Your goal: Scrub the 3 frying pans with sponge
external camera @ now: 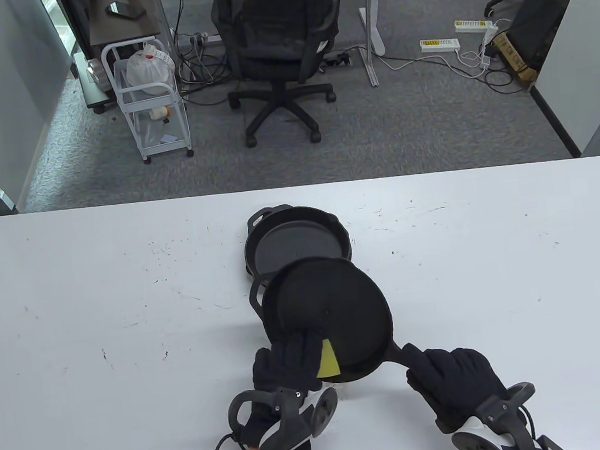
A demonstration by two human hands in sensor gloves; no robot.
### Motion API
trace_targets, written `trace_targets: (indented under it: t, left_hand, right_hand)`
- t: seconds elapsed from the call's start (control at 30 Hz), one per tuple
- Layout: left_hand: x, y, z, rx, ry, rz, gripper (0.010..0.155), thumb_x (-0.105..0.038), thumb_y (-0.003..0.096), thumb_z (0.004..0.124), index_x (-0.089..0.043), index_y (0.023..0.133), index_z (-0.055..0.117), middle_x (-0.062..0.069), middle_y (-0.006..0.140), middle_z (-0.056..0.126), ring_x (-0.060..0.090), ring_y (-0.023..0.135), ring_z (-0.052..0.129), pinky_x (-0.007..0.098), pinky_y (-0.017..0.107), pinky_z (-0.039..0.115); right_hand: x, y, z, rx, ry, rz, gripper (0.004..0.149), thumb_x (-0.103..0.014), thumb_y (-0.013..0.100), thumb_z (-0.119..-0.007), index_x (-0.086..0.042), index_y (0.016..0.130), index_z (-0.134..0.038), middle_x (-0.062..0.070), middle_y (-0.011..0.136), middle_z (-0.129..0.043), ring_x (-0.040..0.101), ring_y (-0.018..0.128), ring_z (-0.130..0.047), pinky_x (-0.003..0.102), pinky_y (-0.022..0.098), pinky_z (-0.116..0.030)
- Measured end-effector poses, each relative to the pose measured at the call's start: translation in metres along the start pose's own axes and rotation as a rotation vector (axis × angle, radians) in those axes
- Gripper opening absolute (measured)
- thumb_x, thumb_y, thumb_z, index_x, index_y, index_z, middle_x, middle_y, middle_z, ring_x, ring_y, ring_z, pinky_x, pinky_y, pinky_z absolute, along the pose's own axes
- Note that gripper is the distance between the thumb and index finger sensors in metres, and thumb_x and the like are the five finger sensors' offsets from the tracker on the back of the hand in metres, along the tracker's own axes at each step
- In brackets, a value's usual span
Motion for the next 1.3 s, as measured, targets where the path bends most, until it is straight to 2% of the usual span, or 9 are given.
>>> trace_targets:
  t: [0.13,0.3,0.37,0.47,0.63,0.87,1.03,1.2,1.3]
  left_hand:
    - [-0.009,-0.006,-0.020,-0.154,-0.022,0.025,0.077,-0.047,0.0449,0.083,-0.031,0.115,0.055,0.008,0.120,0.060,0.035,0.106,0.067,0.061,0.077,0.057]
    - [0.021,-0.011,-0.038,-0.283,0.115,-0.161,0.079,-0.045,0.0461,0.083,-0.030,0.117,0.051,0.011,0.122,0.054,0.039,0.108,0.062,0.063,0.077,0.053]
    - [0.039,-0.011,-0.037,-0.271,0.157,-0.250,0.079,-0.043,0.0465,0.083,-0.029,0.117,0.051,0.010,0.121,0.055,0.041,0.107,0.061,0.064,0.077,0.053]
    - [0.056,-0.009,-0.024,-0.170,0.172,-0.297,0.079,-0.043,0.0456,0.085,-0.027,0.116,0.054,0.011,0.121,0.055,0.038,0.106,0.062,0.063,0.077,0.054]
    - [0.034,-0.001,-0.006,-0.021,0.118,-0.162,0.078,-0.045,0.0440,0.087,-0.028,0.115,0.060,0.009,0.116,0.066,0.035,0.101,0.071,0.062,0.076,0.058]
    - [-0.005,-0.007,-0.022,-0.160,-0.008,0.014,0.079,-0.048,0.0446,0.083,-0.030,0.116,0.055,0.008,0.121,0.059,0.034,0.106,0.067,0.061,0.077,0.057]
    - [0.016,-0.012,-0.038,-0.261,0.080,-0.120,0.079,-0.047,0.0456,0.082,-0.029,0.117,0.052,0.010,0.121,0.057,0.037,0.107,0.065,0.062,0.077,0.055]
    - [0.059,-0.012,-0.029,-0.192,0.121,-0.291,0.079,-0.045,0.0454,0.085,-0.026,0.116,0.055,0.009,0.118,0.064,0.035,0.103,0.070,0.063,0.076,0.056]
    - [0.060,-0.008,-0.019,-0.134,0.122,-0.273,0.077,-0.045,0.0444,0.086,-0.027,0.115,0.059,0.008,0.116,0.067,0.034,0.102,0.071,0.062,0.076,0.057]
  right_hand:
    - [-0.018,0.000,-0.002,-0.011,0.022,0.087,0.054,-0.044,0.035,-0.096,-0.030,0.086,-0.088,-0.001,0.061,-0.102,0.014,0.020,-0.096,0.045,0.038,-0.087]
    - [-0.044,-0.003,0.001,0.007,-0.069,0.239,0.055,-0.044,0.033,-0.098,-0.032,0.086,-0.088,-0.003,0.061,-0.102,0.014,0.021,-0.097,0.045,0.040,-0.087]
    - [-0.046,-0.005,0.001,0.008,-0.085,0.259,0.056,-0.044,0.032,-0.099,-0.032,0.086,-0.089,-0.003,0.061,-0.102,0.014,0.021,-0.097,0.045,0.040,-0.087]
    - [-0.031,-0.002,0.005,0.021,-0.076,0.169,0.056,-0.044,0.032,-0.099,-0.031,0.086,-0.088,-0.003,0.061,-0.102,0.014,0.022,-0.097,0.045,0.040,-0.087]
    - [0.000,0.000,0.007,0.031,-0.053,-0.010,0.056,-0.043,0.034,-0.098,-0.029,0.087,-0.088,-0.002,0.061,-0.101,0.013,0.021,-0.096,0.045,0.039,-0.087]
    - [-0.018,0.003,-0.002,-0.018,0.000,0.069,0.057,-0.043,0.034,-0.097,-0.026,0.087,-0.087,-0.001,0.061,-0.101,0.014,0.022,-0.097,0.045,0.040,-0.089]
    - [-0.049,-0.003,-0.003,-0.014,-0.108,0.227,0.058,-0.042,0.032,-0.101,-0.031,0.087,-0.087,-0.005,0.062,-0.101,0.014,0.024,-0.097,0.045,0.042,-0.086]
    - [-0.046,-0.006,0.005,0.036,-0.178,0.229,0.057,-0.043,0.031,-0.101,-0.032,0.086,-0.088,-0.007,0.062,-0.102,0.014,0.024,-0.097,0.044,0.042,-0.086]
    - [-0.031,-0.004,0.011,0.054,-0.175,0.145,0.056,-0.044,0.032,-0.100,-0.031,0.085,-0.089,-0.006,0.062,-0.102,0.014,0.024,-0.097,0.044,0.042,-0.087]
Point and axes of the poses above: the tracker on the back of each hand, its own x axis roughly to the little-finger side, its own y axis roughly from the wrist to the fingertips, z = x × y, the point moved 5 cm from there along y, roughly from the wrist to the fingertips
